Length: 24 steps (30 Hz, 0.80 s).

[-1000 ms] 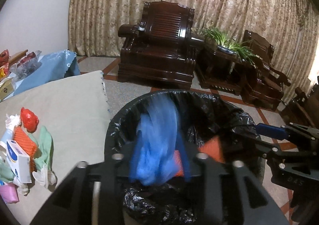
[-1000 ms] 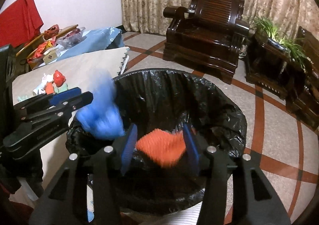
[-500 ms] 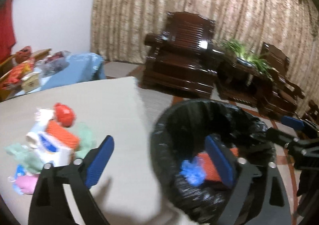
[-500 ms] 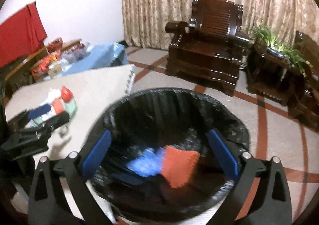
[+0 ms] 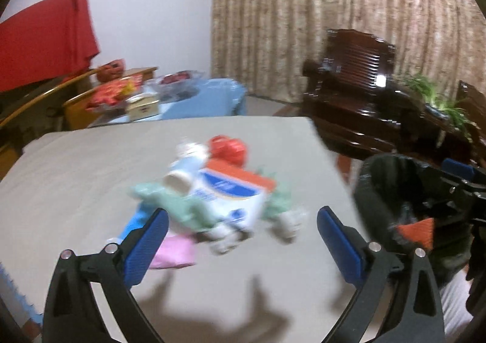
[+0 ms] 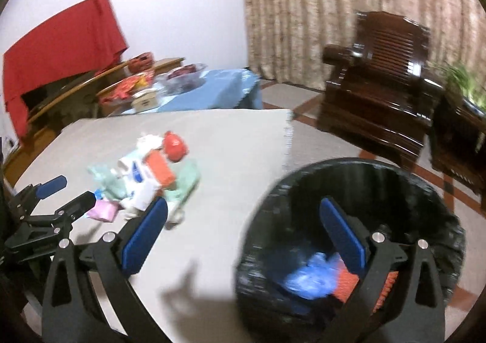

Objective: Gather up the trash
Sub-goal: 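Carry the blue bag and orange net over the bin and open both tools, then grasp the pink face mask with the left tool while the right tool grasps the white cloth and green glove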

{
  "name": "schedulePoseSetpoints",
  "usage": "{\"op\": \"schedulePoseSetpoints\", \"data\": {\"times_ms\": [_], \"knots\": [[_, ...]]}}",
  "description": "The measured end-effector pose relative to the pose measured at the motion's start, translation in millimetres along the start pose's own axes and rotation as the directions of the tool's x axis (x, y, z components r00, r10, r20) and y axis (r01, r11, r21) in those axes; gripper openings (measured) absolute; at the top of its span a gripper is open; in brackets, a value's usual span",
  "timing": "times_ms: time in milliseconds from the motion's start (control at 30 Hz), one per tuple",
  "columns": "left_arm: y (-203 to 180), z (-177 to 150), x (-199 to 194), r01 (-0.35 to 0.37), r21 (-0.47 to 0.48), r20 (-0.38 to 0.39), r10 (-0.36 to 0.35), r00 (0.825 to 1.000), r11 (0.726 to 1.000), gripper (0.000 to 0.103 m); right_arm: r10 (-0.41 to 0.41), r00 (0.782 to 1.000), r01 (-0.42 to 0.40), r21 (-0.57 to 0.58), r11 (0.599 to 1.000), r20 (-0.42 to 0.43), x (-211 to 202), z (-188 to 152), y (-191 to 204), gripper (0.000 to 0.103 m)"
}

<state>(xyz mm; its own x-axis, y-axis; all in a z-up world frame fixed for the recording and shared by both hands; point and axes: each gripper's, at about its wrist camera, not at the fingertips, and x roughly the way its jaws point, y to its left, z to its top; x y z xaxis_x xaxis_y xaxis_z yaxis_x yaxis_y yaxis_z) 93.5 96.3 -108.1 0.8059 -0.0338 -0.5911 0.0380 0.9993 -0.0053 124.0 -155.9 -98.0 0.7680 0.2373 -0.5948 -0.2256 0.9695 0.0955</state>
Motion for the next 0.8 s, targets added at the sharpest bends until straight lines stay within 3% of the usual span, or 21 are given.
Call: {"op": "schedulePoseSetpoints", "data": {"times_ms": [167,367,433,800], "knots": [[40,-16,7,-0.078,-0.037,-0.034,0.077,0.996,0.996,0.092,0.074,0.997,-0.075,-0.049,0.996,-0.017,26,1,40,0.097],[70,-31,20,-0.113,-0.054,-0.075,0.109,0.991,0.992,0.088,0.11,0.991,-0.118,-0.118,0.986,-0.071,64,-5,81,0.093],[76,-34,24,-0.119,-0.056,-0.083,0.114,0.99,0.991,0.087,0.111,0.989,-0.123,-0.133,0.983,-0.096,81,-9,90,0.084],[89,-43,43,-0.133,-0.063,-0.12,0.125,0.985,0.989,0.084,0.035,0.971,-0.061,-0.106,0.992,-0.235,162,-24,90,0.072]]}}
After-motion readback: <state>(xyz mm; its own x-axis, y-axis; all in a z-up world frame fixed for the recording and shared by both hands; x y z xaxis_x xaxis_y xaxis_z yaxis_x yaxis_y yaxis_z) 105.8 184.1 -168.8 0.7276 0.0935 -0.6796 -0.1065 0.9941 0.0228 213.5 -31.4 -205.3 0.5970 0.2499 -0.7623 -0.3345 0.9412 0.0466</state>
